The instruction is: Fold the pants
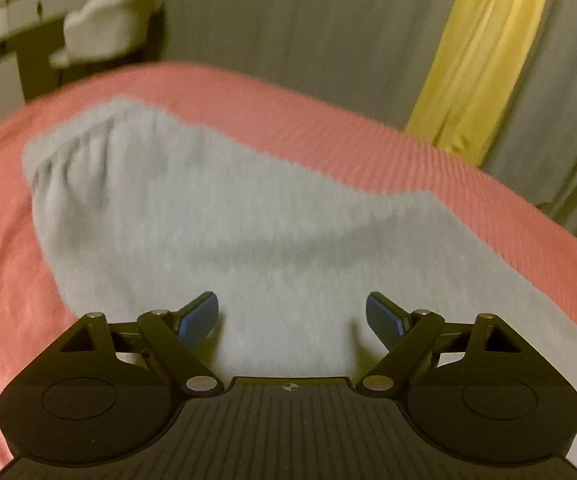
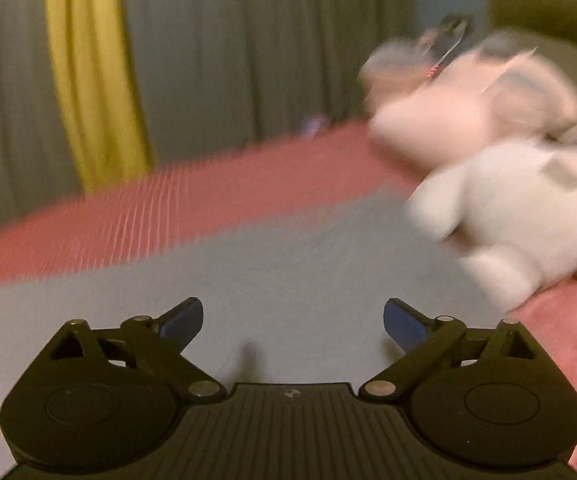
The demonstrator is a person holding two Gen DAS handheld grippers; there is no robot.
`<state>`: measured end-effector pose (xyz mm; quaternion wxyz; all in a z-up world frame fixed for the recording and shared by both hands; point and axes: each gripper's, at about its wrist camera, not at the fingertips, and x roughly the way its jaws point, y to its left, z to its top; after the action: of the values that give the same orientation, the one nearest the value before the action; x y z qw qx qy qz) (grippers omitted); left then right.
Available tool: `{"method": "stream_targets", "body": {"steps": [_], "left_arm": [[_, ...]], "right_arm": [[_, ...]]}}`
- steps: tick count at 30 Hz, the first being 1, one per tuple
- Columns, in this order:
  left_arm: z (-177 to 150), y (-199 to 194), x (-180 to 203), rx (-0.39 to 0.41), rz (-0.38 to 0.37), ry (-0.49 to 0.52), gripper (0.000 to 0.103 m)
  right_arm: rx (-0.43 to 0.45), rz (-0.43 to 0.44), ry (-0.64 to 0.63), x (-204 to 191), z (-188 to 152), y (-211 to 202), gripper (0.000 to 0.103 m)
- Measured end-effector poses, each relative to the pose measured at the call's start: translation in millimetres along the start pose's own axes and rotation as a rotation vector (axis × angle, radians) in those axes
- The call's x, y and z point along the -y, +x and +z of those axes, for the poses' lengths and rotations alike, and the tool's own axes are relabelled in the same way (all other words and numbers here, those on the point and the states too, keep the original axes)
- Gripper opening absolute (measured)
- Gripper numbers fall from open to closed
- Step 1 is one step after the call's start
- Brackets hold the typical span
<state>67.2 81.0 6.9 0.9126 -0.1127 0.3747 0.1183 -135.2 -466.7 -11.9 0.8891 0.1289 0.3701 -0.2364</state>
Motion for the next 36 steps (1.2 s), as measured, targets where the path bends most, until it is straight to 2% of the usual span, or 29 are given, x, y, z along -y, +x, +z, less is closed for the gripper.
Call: {"method": "stream_targets", "body": {"steps": [3, 5, 8, 11, 12, 13, 14, 16, 17, 19, 21, 27, 29, 32, 34, 36], "left_arm": [[22.7, 14.8, 2.2, 0.049, 0.055, 0.006, 0.088], [38.5, 30.4, 6.2, 0.05, 0.078, 0.002, 0.088], [56.4, 52.3, 16.9, 0.043, 0.086, 0.005, 0.087], [59.7, 61.8, 30.7, 0.052, 0.029, 0.018, 0.087], [56.9, 65.3, 38.9, 0.047, 0.0, 0.058, 0.087], [54.2, 71.1, 47.5, 0.033, 0.003, 0.116, 0.088], [50.1, 79.7, 56.8, 0.009, 0.03, 0.187, 0.09], [40.5, 102.7, 67.2, -0.047, 0.142, 0.294, 0.091], [37.9, 105.3, 64.0, -0.042, 0.137, 0.275, 0.092], [38.2, 99.9, 48.0, -0.04, 0.038, 0.167, 0.091], [39.9, 90.5, 35.5, -0.033, -0.024, 0.116, 0.091], [53.2, 72.0, 11.1, 0.06, 0.019, 0.052, 0.093], [58.0, 79.6, 13.1, 0.012, 0.033, 0.062, 0.092], [55.0, 90.0, 22.4, -0.072, -0.013, 0.093, 0.089], [47.0, 90.8, 31.5, -0.062, -0.024, 0.117, 0.092], [44.2, 97.8, 43.1, -0.048, 0.015, 0.186, 0.094]], "right_arm": [[-0.197, -0.039, -0.037, -6.9, -0.1, 36.4, 0.099], [-0.244, -0.02, 0.014, 2.6, 0.9, 47.7, 0.099], [-0.217, 0.013, 0.095, 14.5, 0.7, 44.4, 0.099], [-0.211, 0.017, 0.115, 18.5, -0.5, 48.0, 0.099], [-0.211, 0.009, 0.108, 11.7, -2.9, 44.7, 0.099], [-0.212, -0.003, 0.094, 5.1, -3.3, 44.9, 0.099], [-0.212, -0.013, 0.08, 2.0, -2.4, 47.2, 0.099], [-0.209, -0.031, 0.061, -1.0, -4.1, 46.6, 0.099], [-0.206, -0.033, 0.061, -2.1, -5.8, 47.3, 0.099], [-0.204, -0.027, 0.069, 0.3, -8.1, 45.1, 0.099], [-0.202, -0.019, 0.079, 2.6, -7.9, 44.6, 0.099], [-0.202, -0.025, 0.077, 2.6, -6.9, 49.3, 0.099], [-0.2, -0.023, 0.082, 3.1, -7.0, 48.4, 0.099], [-0.2, -0.022, 0.086, 3.3, -7.4, 47.2, 0.099], [-0.201, -0.025, 0.082, 2.3, -8.1, 45.8, 0.099], [-0.202, -0.029, 0.078, 1.4, -8.2, 45.7, 0.099]]}}
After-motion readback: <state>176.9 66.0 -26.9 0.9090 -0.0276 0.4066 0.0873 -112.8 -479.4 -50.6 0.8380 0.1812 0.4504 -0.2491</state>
